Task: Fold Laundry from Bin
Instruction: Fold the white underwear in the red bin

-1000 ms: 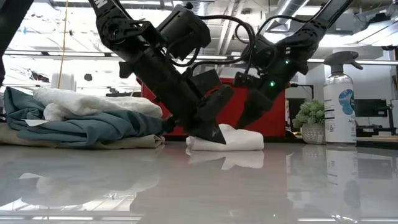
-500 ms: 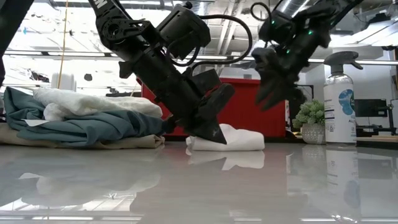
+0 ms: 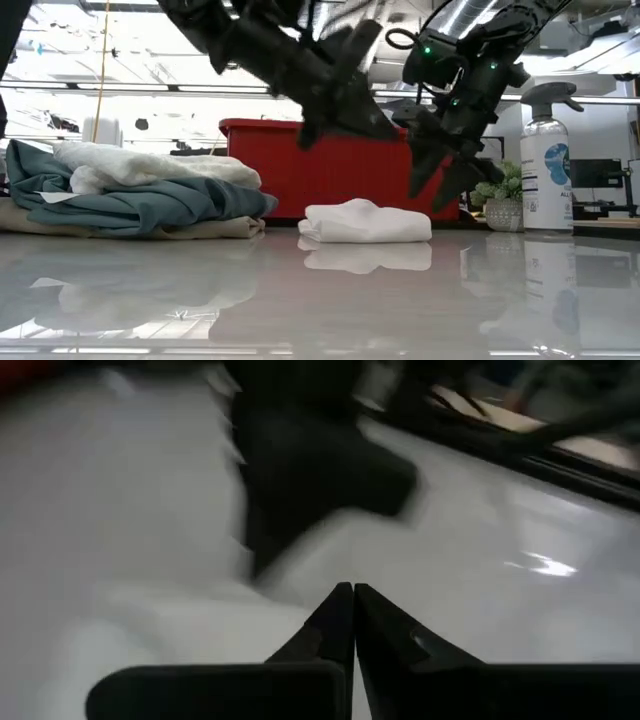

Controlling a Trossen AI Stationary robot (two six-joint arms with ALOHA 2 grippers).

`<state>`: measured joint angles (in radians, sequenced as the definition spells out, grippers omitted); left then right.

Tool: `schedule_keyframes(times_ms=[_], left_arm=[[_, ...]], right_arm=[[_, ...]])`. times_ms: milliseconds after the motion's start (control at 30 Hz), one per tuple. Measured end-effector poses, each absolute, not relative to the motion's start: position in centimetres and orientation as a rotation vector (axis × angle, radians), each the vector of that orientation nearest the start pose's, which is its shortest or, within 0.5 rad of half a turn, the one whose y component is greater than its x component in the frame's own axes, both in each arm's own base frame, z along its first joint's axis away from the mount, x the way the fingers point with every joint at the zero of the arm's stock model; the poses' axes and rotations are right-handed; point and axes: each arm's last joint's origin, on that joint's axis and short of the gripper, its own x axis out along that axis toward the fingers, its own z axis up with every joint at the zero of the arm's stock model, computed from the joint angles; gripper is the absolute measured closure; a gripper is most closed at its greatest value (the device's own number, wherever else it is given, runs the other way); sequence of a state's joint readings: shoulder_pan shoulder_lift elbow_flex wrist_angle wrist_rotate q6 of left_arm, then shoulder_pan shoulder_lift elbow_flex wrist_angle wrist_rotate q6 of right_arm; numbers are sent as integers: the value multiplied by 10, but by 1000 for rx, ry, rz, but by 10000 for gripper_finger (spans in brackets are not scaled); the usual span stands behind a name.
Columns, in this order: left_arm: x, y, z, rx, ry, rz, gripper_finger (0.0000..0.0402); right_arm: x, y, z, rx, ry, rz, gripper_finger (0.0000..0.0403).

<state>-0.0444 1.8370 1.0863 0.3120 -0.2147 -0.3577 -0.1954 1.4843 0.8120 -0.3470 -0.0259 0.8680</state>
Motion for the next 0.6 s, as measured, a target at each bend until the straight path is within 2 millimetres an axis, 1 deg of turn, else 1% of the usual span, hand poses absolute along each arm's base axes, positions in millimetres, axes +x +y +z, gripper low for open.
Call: schedule_keyframes(times_ms=[67,133,233,367,600], left_arm=[[393,-5,199,-215,394,328,401],[391,4,196,-182,402,379,401],[395,16,186,-181,386,327,401],[397,29,163,-201,454,329,401],[398,44,155,-198,469,340,401]], right_arm=[[274,-50,177,903,885,-587,156],[274,-46,177,896,889,-592,156],[275,-42,177,859,867,-625,156],[277,-42,178,853,844,-621,156],[278,-40,178,825,831,-645,156]])
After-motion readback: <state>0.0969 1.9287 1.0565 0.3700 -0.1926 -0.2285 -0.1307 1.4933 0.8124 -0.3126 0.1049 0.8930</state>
